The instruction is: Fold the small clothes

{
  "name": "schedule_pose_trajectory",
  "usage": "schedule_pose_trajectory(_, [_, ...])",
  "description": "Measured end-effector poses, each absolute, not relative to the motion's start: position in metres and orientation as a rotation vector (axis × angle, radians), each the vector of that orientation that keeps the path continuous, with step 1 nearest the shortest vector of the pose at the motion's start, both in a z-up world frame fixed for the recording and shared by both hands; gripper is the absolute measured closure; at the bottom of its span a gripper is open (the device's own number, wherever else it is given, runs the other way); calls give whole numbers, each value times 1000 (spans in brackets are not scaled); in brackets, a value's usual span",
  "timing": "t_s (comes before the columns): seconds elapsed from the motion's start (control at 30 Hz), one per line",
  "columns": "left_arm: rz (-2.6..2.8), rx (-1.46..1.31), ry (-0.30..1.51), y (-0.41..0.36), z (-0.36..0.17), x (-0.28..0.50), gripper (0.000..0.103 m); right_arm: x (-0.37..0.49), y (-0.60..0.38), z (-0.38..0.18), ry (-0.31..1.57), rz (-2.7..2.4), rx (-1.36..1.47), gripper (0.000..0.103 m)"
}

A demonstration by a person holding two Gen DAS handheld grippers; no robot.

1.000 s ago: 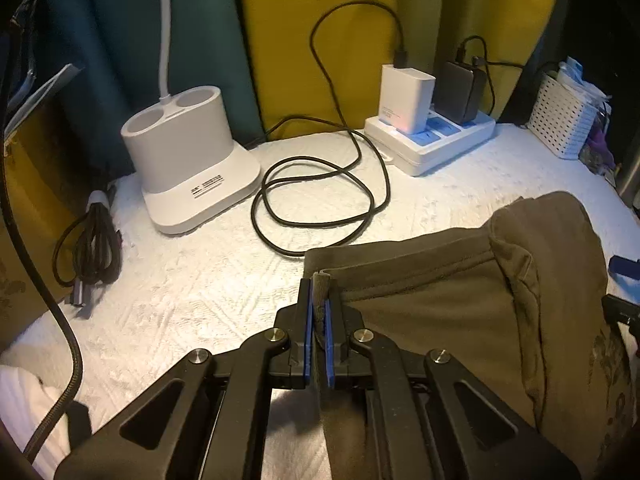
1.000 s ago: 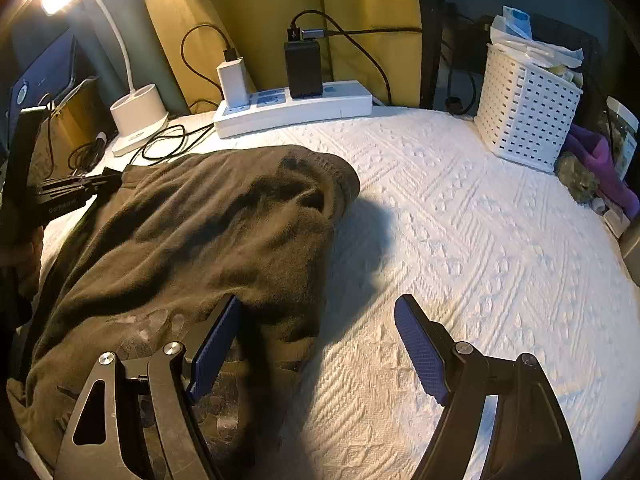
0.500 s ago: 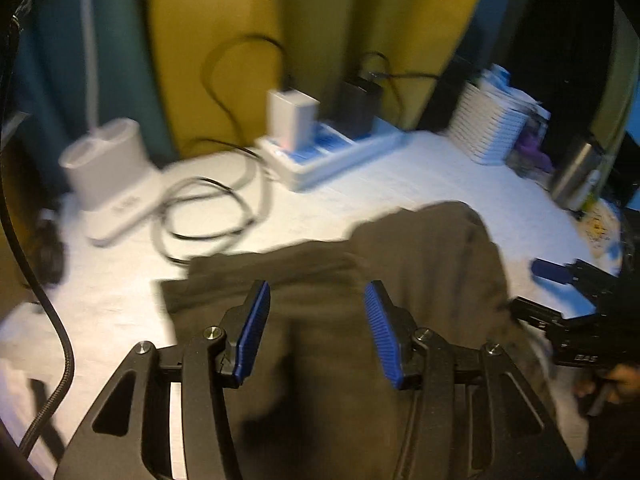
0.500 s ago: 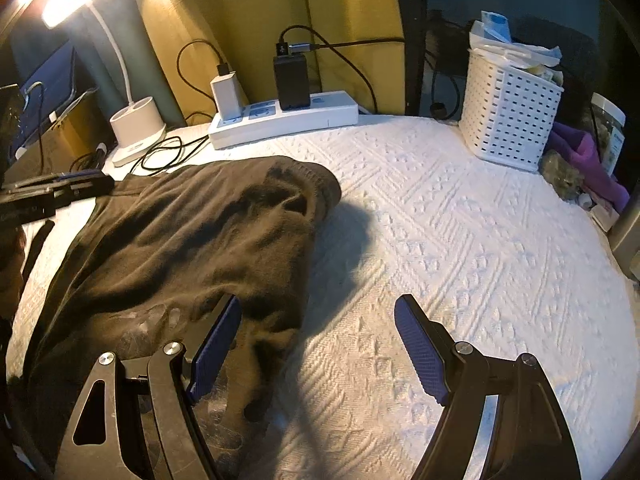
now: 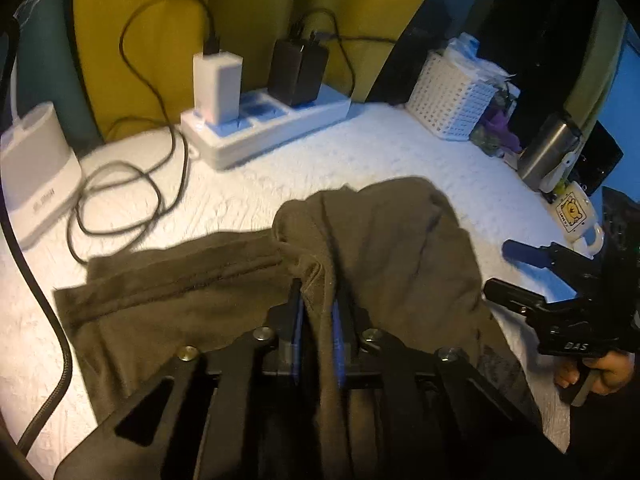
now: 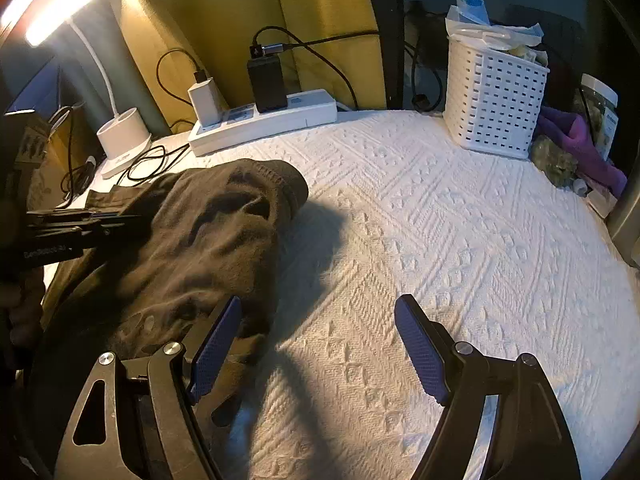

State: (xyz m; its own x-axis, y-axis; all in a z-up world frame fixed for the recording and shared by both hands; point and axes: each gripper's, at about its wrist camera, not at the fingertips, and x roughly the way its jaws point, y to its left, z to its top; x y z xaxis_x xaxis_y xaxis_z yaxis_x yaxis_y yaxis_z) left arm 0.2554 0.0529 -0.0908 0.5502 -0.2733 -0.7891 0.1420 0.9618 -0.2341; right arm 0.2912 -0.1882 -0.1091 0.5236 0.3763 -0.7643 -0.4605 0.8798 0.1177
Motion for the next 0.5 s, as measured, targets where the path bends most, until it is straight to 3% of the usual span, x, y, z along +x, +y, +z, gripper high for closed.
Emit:
schedule_pose_trajectory(0.33, [-182,-139,802,76,-37,216,95,290,-178,-99,871,521,-104,23])
schedule_pose_trajectory(0.5, [-145,-161,811,98,-43,206,95,293,-162,-87,847,564,-103,23])
